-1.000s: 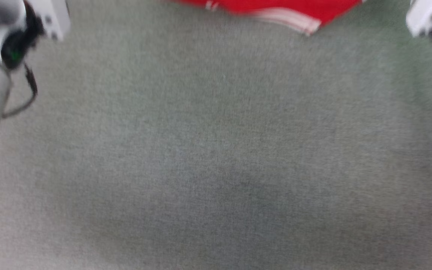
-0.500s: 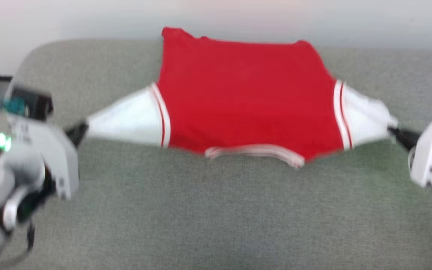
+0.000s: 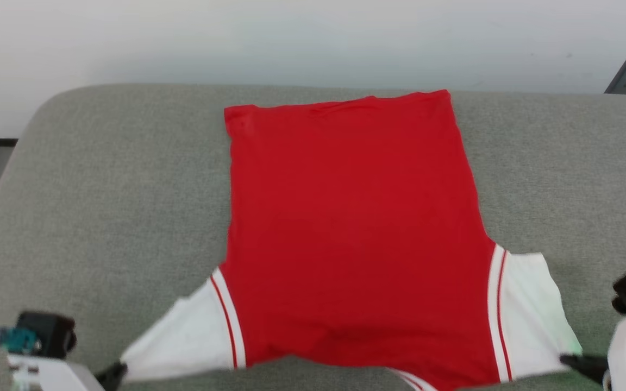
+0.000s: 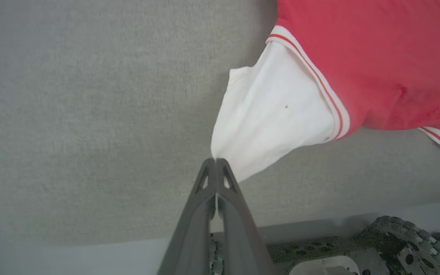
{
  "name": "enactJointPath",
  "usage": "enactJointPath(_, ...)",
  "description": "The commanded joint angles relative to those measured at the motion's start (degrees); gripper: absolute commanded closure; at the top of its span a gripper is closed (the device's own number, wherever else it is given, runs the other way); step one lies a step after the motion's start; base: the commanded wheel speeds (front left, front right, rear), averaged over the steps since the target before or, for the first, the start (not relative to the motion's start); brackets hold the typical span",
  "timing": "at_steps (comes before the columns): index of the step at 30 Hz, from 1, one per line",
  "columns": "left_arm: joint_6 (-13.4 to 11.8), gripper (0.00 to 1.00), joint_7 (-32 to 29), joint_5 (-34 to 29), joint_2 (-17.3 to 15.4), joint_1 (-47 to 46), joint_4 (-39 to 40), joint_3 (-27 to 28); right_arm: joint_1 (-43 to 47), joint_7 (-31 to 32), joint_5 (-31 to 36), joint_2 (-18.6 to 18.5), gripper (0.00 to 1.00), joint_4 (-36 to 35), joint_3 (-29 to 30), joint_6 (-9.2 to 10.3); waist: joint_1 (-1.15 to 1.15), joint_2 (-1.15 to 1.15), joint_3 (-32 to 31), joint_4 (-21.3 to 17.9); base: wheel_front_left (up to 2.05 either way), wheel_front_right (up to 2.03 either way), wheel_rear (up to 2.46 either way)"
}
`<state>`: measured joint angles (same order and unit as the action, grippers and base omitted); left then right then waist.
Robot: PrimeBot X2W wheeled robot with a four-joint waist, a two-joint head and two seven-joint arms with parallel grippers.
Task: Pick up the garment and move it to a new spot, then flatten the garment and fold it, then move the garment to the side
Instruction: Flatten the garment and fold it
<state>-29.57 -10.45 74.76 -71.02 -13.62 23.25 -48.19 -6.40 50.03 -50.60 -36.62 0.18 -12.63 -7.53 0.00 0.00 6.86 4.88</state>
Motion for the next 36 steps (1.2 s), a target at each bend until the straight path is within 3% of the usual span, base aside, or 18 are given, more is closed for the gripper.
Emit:
enactJointPath(1,-0.77,1.0,0.8,0.84,-0.37,1.77,1.09,-0.18,2.55,1.86,0.58,0.67,1.0,-1.9,2.13,0.09,0.0,0.0,0.46,0.33,0.0,0.0,0.0)
enactJointPath(7,-2.03,1.0,4.49,3.48,0.5,6.83,3.1,-0.84,11.99,11.13,3.82,5.3,1.0,-10.45,9.91,0.09,0.0,0.0,1.73,1.29,0.0,0.0,0.0)
enactJointPath(15,-0.06,1.0,6.34,1.36,5.13,5.6,-1.01,-1.87,11.53,12.54,12.66,12.21,1.0,-11.98,10.79,0.09,0.0,0.0,2.98,1.7,0.0,0.0,0.0)
enactJointPath(17,0.38,1.0,6.25,0.87,6.07,4.95,-1.72,-2.01,10.47,11.62,15.55,12.79,0.78,-10.56,9.99,0.09,0.0,0.0,3.3,1.69,0.0,0.0,0.0)
enactJointPath(18,0.43,1.0,6.09,0.58,6.47,4.68,-2.09,-2.18,10.11,11.37,16.28,13.29,0.76,-9.6,9.37,0.09,0.0,0.0,3.41,1.71,0.0,0.0,0.0)
enactJointPath(19,0.74,1.0,6.11,0.35,6.93,4.31,-2.36,-2.18,9.56,10.84,17.07,13.68,0.59,-8.69,8.92,0.09,0.0,0.0,3.54,1.7,0.0,0.0,0.0)
enactJointPath(20,0.83,1.0,6.14,0.04,7.25,3.93,-2.6,-2.22,8.83,10.18,17.69,13.89,0.0,-7.77,8.75,0.09,0.0,0.0,3.66,1.72,0.0,0.0,0.0)
enactJointPath(27,1.24,1.0,6.05,-1.21,8.72,2.78,-3.57,-2.65,6.49,11.32,16.85,13.69,0.0,-8.26,8.72,0.09,0.0,0.0,3.65,2.14,0.0,0.0,0.0)
enactJointPath(36,1.28,1.0,6.8,-2.19,9.93,2.38,-2.73,-2.93,3.17,20.68,12.22,15.84,0.0,-21.29,19.33,0.09,0.0,0.0,3.86,3.46,0.0,0.0,0.0)
